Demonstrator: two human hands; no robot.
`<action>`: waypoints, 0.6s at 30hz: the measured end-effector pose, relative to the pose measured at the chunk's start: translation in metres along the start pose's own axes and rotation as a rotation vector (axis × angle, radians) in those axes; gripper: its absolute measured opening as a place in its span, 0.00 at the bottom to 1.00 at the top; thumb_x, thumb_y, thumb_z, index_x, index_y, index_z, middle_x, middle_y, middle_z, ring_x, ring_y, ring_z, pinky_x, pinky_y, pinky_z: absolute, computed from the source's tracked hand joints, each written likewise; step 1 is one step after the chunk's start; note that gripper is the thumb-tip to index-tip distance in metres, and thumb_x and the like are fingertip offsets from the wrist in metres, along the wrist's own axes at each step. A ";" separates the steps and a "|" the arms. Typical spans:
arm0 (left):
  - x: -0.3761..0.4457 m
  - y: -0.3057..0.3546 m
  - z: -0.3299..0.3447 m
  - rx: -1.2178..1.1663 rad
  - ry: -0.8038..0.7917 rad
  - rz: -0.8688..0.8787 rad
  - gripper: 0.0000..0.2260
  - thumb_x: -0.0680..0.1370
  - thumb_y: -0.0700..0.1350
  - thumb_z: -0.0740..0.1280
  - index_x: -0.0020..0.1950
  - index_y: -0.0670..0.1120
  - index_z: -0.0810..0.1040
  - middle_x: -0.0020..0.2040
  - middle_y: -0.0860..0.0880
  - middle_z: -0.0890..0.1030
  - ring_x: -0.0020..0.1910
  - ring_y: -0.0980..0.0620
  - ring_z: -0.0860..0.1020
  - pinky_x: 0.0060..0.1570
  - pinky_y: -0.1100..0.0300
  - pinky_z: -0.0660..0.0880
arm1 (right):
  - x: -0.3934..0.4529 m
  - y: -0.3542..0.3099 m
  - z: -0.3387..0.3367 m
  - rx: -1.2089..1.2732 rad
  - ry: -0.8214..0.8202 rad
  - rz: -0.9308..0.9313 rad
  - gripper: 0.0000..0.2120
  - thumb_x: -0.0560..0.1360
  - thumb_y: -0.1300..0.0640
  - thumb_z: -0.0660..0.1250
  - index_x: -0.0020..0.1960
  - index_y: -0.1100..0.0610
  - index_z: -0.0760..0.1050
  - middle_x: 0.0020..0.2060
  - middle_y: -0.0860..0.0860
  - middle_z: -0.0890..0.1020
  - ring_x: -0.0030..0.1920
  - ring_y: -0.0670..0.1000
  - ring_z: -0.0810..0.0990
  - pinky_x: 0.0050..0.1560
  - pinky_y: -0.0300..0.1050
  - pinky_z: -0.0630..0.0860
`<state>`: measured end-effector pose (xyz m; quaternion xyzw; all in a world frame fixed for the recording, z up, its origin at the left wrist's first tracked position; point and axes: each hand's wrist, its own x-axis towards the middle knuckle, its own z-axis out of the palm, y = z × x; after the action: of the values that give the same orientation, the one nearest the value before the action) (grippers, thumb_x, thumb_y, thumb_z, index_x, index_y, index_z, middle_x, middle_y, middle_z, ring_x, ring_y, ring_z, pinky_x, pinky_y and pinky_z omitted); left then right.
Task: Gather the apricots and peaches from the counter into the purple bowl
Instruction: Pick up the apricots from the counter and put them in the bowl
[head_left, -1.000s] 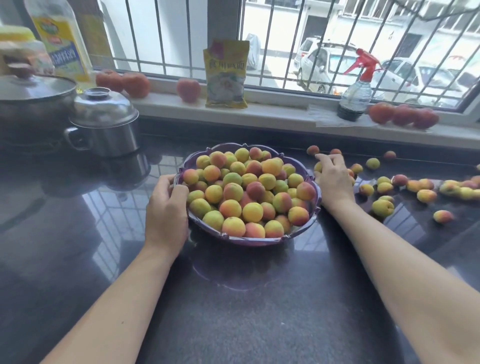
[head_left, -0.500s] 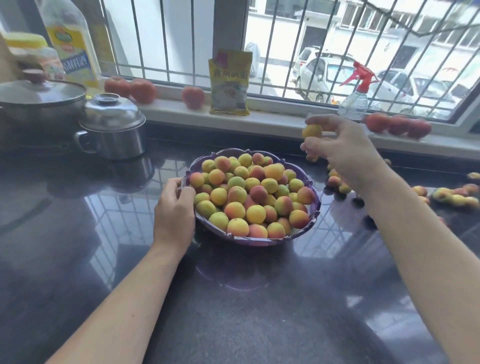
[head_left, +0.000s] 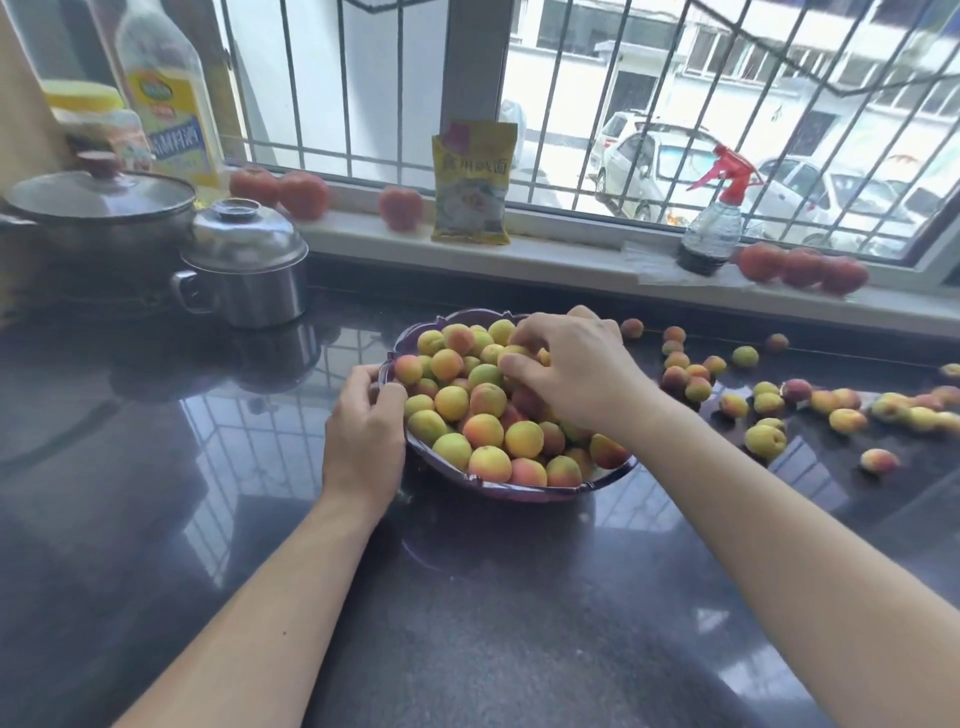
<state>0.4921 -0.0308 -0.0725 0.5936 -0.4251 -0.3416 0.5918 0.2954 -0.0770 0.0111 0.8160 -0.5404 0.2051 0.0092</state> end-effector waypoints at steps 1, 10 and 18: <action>0.000 0.000 0.000 0.004 -0.001 0.002 0.12 0.73 0.53 0.59 0.50 0.52 0.79 0.41 0.56 0.82 0.43 0.55 0.80 0.42 0.56 0.72 | 0.000 0.001 0.000 -0.005 0.003 -0.001 0.12 0.81 0.41 0.63 0.56 0.47 0.79 0.50 0.45 0.83 0.55 0.50 0.72 0.61 0.56 0.66; 0.001 -0.003 -0.002 0.015 -0.010 0.005 0.12 0.75 0.54 0.60 0.51 0.52 0.80 0.42 0.57 0.84 0.48 0.50 0.82 0.47 0.50 0.79 | -0.003 0.006 0.000 0.061 -0.008 -0.010 0.13 0.77 0.43 0.69 0.57 0.47 0.78 0.50 0.43 0.81 0.56 0.49 0.72 0.61 0.53 0.66; 0.002 -0.004 0.000 0.008 0.007 0.003 0.13 0.74 0.54 0.60 0.51 0.52 0.80 0.41 0.59 0.84 0.47 0.52 0.81 0.47 0.52 0.77 | -0.025 0.104 -0.001 0.235 0.476 0.404 0.08 0.78 0.60 0.64 0.53 0.56 0.81 0.49 0.52 0.83 0.54 0.58 0.80 0.59 0.52 0.75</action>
<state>0.4934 -0.0328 -0.0760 0.5967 -0.4252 -0.3371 0.5912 0.1942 -0.0981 -0.0179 0.6169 -0.6465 0.4488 0.0001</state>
